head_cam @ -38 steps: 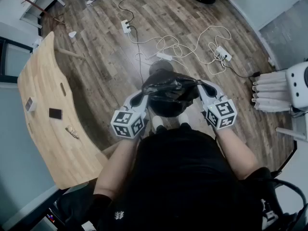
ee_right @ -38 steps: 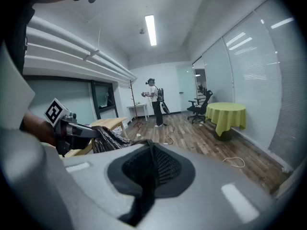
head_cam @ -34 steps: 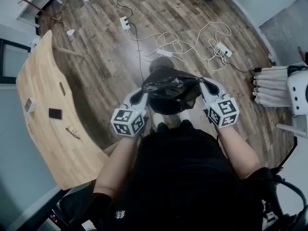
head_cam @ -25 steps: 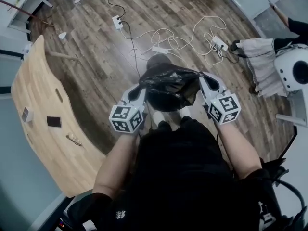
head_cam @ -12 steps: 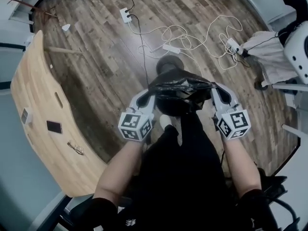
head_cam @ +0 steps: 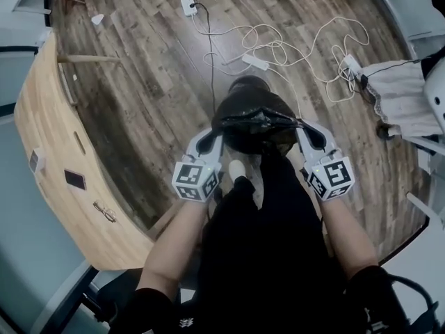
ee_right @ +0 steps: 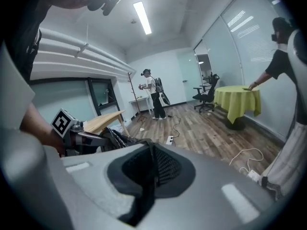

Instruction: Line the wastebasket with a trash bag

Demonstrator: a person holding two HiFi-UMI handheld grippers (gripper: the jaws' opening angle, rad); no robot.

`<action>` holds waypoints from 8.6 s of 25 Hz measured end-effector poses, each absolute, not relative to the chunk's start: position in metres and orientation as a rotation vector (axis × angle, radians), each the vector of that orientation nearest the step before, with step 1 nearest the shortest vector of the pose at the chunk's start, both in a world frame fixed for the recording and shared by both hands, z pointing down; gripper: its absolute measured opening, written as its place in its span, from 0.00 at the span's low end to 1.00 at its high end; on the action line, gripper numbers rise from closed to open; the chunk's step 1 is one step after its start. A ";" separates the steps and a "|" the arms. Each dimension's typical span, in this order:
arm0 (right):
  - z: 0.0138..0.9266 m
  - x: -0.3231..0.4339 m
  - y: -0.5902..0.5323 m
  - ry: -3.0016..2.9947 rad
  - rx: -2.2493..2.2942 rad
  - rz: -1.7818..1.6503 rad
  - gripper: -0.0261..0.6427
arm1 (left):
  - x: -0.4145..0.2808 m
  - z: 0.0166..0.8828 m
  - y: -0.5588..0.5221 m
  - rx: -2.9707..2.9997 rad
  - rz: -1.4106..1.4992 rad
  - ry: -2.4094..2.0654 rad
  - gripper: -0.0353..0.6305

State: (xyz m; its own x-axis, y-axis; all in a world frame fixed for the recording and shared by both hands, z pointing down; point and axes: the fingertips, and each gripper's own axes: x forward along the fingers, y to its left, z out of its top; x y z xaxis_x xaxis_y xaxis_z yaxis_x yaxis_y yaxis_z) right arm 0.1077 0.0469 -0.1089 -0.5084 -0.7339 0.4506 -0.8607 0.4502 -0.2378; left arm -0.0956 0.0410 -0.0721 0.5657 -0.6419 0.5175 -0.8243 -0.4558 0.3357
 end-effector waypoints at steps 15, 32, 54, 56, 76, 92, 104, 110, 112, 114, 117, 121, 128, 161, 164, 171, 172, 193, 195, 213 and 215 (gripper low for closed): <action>-0.044 0.107 -0.022 -2.481 1.119 0.811 0.04 | -0.049 -0.016 -0.013 2.130 0.500 -1.237 0.06; 0.018 0.085 -0.021 -2.398 1.170 0.859 0.04 | -0.063 0.039 0.002 2.157 0.500 -1.105 0.06; 0.182 0.093 -0.045 -2.422 1.163 0.890 0.04 | -0.067 0.212 -0.016 2.088 0.579 -1.169 0.06; 0.195 0.095 -0.042 -2.427 1.163 0.868 0.04 | -0.067 0.221 -0.011 2.116 0.579 -1.159 0.06; 0.375 0.074 -0.047 -2.626 0.836 0.565 0.04 | -0.078 0.398 -0.016 2.470 0.629 -0.993 0.06; 0.406 0.099 -0.068 -2.613 0.807 0.343 0.04 | -0.117 0.402 -0.025 2.651 0.600 -0.910 0.06; 0.446 0.092 -0.112 -2.615 0.804 0.399 0.04 | -0.113 0.436 -0.041 2.587 0.579 -0.837 0.06; 0.381 0.132 -0.066 -2.666 0.903 0.290 0.04 | -0.069 0.417 0.014 2.768 0.703 -0.608 0.06; 0.360 0.148 -0.052 -2.651 0.950 0.261 0.04 | -0.059 0.401 0.018 2.787 0.646 -0.572 0.06; 0.338 0.163 -0.037 -2.642 0.997 0.247 0.04 | -0.046 0.382 0.021 2.797 0.581 -0.521 0.06; 0.301 0.176 -0.015 -2.639 1.042 0.232 0.04 | -0.028 0.351 0.028 2.790 0.423 -0.438 0.06; 0.253 0.156 -0.009 -2.695 0.991 0.168 0.04 | -0.043 0.320 0.020 2.683 0.251 -0.454 0.06; 0.261 0.063 -0.029 -2.727 0.616 0.134 0.04 | -0.109 0.359 -0.021 2.586 0.656 -0.789 0.06; 0.442 0.056 -0.048 -2.405 0.433 0.307 0.04 | -0.115 0.461 -0.023 2.502 0.882 -0.743 0.06; 0.427 0.062 -0.049 -2.426 0.459 0.236 0.04 | -0.103 0.455 -0.025 2.537 0.851 -0.749 0.06; 0.428 0.079 -0.111 -2.549 0.674 0.428 0.04 | -0.119 0.448 -0.069 2.451 0.647 -0.848 0.06; 0.433 0.083 -0.122 -2.549 0.710 0.457 0.04 | -0.121 0.448 -0.077 2.434 0.614 -0.855 0.06; 0.567 0.103 -0.155 -2.364 0.737 0.858 0.04 | -0.129 0.541 -0.127 2.057 0.400 -0.791 0.06; 0.577 0.102 -0.151 -2.327 0.723 0.871 0.04 | -0.124 0.558 -0.122 1.998 0.438 -0.752 0.06; 0.550 0.138 -0.098 -2.545 0.757 0.763 0.14 | -0.137 0.516 -0.058 2.430 0.494 -0.687 0.40; 0.535 0.154 -0.097 -2.557 0.823 0.748 0.37 | -0.150 0.505 -0.063 2.452 0.451 -0.750 0.41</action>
